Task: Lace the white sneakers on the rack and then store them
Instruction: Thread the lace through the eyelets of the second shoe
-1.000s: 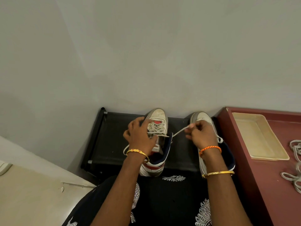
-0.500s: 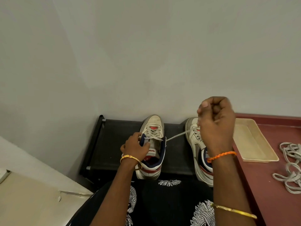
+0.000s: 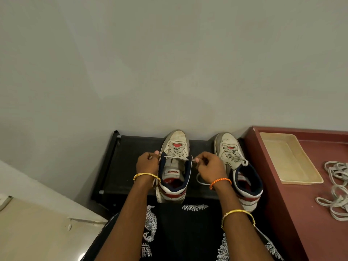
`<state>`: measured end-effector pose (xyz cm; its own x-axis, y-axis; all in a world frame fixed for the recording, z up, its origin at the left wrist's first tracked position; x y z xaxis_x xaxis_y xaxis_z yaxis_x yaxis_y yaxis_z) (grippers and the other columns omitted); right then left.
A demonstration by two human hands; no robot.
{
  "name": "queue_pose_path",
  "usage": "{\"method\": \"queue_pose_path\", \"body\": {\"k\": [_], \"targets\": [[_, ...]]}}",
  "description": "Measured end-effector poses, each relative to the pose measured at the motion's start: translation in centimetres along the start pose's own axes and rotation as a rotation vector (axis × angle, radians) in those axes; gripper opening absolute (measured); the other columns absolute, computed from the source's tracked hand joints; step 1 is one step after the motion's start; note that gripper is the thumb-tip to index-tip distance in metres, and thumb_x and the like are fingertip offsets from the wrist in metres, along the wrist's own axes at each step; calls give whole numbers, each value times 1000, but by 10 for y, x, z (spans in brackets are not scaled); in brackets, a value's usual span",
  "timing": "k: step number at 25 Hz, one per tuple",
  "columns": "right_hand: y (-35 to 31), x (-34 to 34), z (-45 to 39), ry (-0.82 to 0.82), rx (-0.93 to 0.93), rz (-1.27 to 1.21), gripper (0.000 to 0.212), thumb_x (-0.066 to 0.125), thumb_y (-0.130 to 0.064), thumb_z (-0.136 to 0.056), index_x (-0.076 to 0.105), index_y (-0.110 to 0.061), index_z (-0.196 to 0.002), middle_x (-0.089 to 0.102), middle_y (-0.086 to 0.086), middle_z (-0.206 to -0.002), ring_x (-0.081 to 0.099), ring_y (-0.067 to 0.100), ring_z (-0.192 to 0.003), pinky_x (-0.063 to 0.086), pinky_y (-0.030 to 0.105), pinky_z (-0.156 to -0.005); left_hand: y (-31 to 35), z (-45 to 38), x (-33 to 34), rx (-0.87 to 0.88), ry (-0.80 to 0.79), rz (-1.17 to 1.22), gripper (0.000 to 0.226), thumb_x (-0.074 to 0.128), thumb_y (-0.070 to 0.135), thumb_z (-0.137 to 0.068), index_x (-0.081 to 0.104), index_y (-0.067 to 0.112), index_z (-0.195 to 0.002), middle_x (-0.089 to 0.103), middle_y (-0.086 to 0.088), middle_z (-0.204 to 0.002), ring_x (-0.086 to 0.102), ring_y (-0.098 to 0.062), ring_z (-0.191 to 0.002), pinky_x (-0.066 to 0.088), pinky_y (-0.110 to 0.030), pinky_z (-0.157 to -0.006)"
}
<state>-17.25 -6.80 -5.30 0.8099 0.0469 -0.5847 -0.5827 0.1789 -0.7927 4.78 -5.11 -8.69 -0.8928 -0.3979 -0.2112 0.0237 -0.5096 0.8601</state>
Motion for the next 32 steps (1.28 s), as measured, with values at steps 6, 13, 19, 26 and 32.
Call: {"method": "queue_pose_path", "body": {"k": [6,13,19,26,32], "targets": [[2,-17,0,115,15,-45,23,56,-8,-90,58,-18,-69,63,5,-74,62,21,-72,50,28,-65,12,6,-18,110,117,-20,20,54,24,-95,55,12,-78,59,-6,-75,59,-17,-65,45,-23,-54],[-3,-32,9,225,55,31,16,55,-7,-89,62,-13,-75,60,7,-74,56,24,-75,47,30,-71,17,12,-32,80,104,-99,18,52,23,-95,58,7,-91,62,-3,-74,60,-13,-57,42,-21,-51],[-90,-55,9,172,-162,-109,12,62,-13,-89,71,-6,-89,68,7,-80,63,17,-77,47,22,-72,110,38,-26,314,-123,-381,17,59,14,-91,67,5,-79,69,-5,-75,55,-15,-59,48,-28,-64],[-223,-84,31,33,-546,39,8,64,-11,-87,72,-10,-91,66,-2,-79,62,7,-72,48,13,-65,186,87,10,-74,-609,-247,57,36,49,-98,61,-2,-100,68,-6,-63,31,-4,-30,24,-10,-30],[-228,-98,51,68,-537,-124,16,59,-7,-84,58,-18,-95,71,2,-83,66,13,-75,50,9,-63,185,98,8,-141,-642,-203,27,48,20,-96,63,7,-77,72,-6,-69,70,-15,-59,52,-21,-57]]}}
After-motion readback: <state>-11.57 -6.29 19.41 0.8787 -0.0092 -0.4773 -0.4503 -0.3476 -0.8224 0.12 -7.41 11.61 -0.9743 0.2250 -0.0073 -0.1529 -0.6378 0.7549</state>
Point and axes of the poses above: each hand's wrist, its own z-axis away from the middle knuckle, its own x-axis out of the palm, y = z × x, the point moved 8 cm from there along -z, towards the middle knuckle
